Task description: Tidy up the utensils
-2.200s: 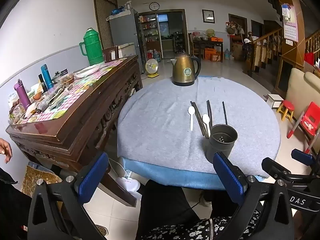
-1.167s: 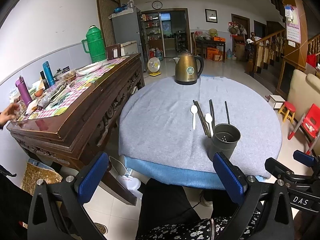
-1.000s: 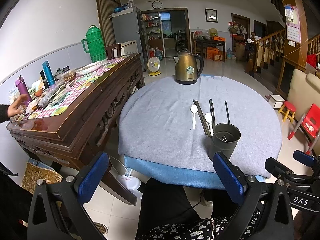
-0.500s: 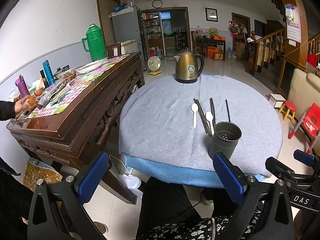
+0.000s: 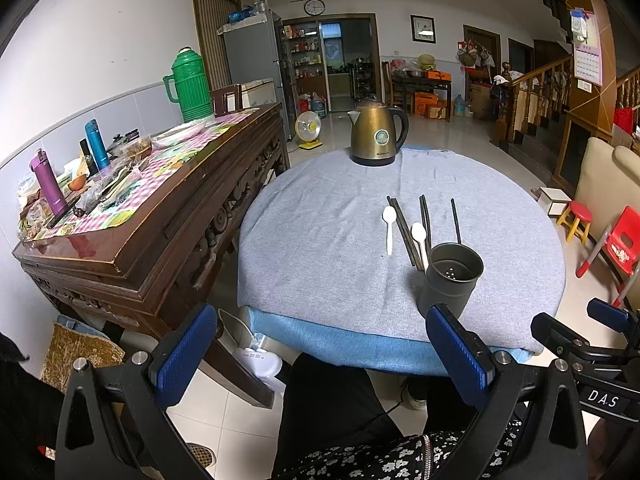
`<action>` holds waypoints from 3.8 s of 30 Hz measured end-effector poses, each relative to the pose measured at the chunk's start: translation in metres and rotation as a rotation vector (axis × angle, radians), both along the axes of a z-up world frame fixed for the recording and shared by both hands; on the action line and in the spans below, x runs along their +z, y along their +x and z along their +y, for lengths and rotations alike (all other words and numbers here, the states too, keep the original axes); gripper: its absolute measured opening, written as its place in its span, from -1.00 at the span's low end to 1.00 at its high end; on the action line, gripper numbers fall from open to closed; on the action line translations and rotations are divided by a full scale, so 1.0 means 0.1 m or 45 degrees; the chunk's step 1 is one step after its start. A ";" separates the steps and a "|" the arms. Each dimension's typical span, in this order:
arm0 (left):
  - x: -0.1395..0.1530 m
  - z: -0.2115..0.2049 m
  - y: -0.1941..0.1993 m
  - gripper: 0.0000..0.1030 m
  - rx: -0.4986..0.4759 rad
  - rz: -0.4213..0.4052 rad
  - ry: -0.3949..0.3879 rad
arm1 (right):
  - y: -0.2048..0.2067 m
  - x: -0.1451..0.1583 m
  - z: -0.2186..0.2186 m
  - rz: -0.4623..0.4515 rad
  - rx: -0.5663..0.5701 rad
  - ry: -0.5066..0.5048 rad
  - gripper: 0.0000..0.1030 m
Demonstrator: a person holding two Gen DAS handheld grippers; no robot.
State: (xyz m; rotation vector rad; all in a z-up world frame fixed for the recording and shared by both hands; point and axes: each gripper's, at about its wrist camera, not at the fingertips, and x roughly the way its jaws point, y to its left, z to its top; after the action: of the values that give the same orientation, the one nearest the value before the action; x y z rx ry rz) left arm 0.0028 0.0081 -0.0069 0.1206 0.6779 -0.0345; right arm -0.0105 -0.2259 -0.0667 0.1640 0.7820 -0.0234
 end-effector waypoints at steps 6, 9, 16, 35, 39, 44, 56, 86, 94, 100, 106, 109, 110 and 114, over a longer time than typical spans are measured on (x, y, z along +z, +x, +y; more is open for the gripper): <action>0.00 0.00 0.00 1.00 0.000 -0.001 0.000 | 0.00 0.00 0.00 0.000 0.000 -0.001 1.00; 0.00 0.00 0.00 1.00 0.001 -0.001 0.000 | 0.01 -0.01 0.01 -0.001 0.000 -0.001 1.00; 0.00 0.00 0.00 1.00 0.000 -0.001 0.001 | 0.00 0.00 0.00 -0.001 0.000 -0.001 1.00; 0.00 0.02 0.01 1.00 0.002 0.001 -0.003 | 0.01 -0.01 0.01 0.002 0.001 0.000 1.00; 0.00 0.02 0.01 1.00 0.002 0.001 -0.003 | 0.01 -0.01 0.01 0.003 0.001 0.001 1.00; 0.00 0.02 0.04 1.00 0.001 0.002 -0.010 | 0.07 0.02 -0.03 -0.008 0.009 0.014 1.00; -0.29 0.03 1.58 1.00 -0.034 0.216 -0.016 | 1.50 0.08 -0.69 0.051 -0.010 0.054 1.00; -1.60 -1.24 4.91 0.25 -0.072 1.101 -0.231 | 4.20 -1.32 -1.60 0.701 -0.059 0.344 0.02; -1.78 -1.34 5.20 -0.07 -0.019 1.183 -0.272 | 4.26 -1.41 -1.63 0.722 -0.073 0.362 -0.07; -1.74 -1.42 5.27 -0.07 -0.053 1.148 -0.241 | 4.29 -1.46 -1.58 0.714 -0.062 0.350 -0.07; -1.83 -1.45 5.35 -0.08 -0.036 1.167 -0.262 | 4.31 -1.49 -1.55 0.716 -0.058 0.341 -0.24; -1.83 -1.51 5.37 -0.08 -0.050 1.161 -0.255 | 4.35 -1.55 -1.55 0.729 -0.069 0.334 -0.40; -1.84 -1.53 5.38 -0.08 -0.053 1.165 -0.246 | 4.36 -1.58 -1.54 0.735 -0.070 0.332 -0.44; -1.91 -1.54 5.32 -0.10 -0.031 1.166 -0.214 | 4.38 -1.63 -1.49 0.737 -0.072 0.302 -0.51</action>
State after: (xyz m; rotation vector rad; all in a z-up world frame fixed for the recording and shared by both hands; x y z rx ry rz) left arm 0.5352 -0.1459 -0.1979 -0.0602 1.5833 -0.1766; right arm 0.4278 -0.3750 -0.2298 0.4158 1.3580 -0.0319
